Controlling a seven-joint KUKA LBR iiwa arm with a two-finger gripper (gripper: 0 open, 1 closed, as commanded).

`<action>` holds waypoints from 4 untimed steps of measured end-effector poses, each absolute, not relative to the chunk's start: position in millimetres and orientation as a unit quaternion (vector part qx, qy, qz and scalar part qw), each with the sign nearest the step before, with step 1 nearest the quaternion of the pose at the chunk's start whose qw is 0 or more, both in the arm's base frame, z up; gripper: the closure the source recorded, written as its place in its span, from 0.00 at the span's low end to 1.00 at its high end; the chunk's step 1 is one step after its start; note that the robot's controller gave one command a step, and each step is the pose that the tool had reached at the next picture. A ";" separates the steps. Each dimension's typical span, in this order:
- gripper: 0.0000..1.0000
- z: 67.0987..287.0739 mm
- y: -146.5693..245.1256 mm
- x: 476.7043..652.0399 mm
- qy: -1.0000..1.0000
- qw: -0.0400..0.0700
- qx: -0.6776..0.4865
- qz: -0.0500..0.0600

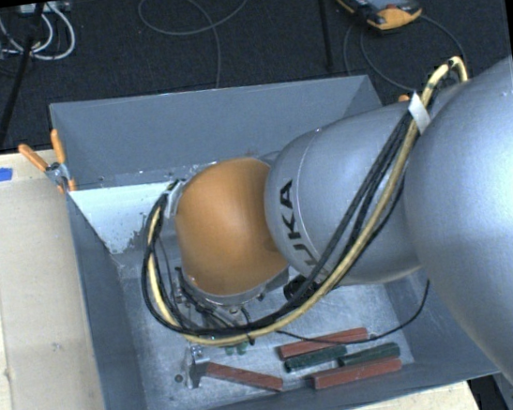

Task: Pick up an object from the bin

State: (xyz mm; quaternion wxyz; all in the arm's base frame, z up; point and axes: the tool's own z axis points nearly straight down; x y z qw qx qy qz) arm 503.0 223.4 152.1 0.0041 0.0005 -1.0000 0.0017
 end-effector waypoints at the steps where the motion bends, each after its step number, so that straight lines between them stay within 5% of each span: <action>1: 0.00 155.8 223.3 504.8 -1.000 0.001 -0.001 0.000; 2: 1.00 73.9 163.2 499.6 -0.999 -0.005 0.040 -0.002; 4: 1.00 74.0 163.4 499.6 -0.999 -0.005 0.039 -0.002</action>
Offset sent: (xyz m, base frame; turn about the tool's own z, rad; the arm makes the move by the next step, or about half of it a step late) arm -0.0072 -0.0607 -0.0821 -0.0821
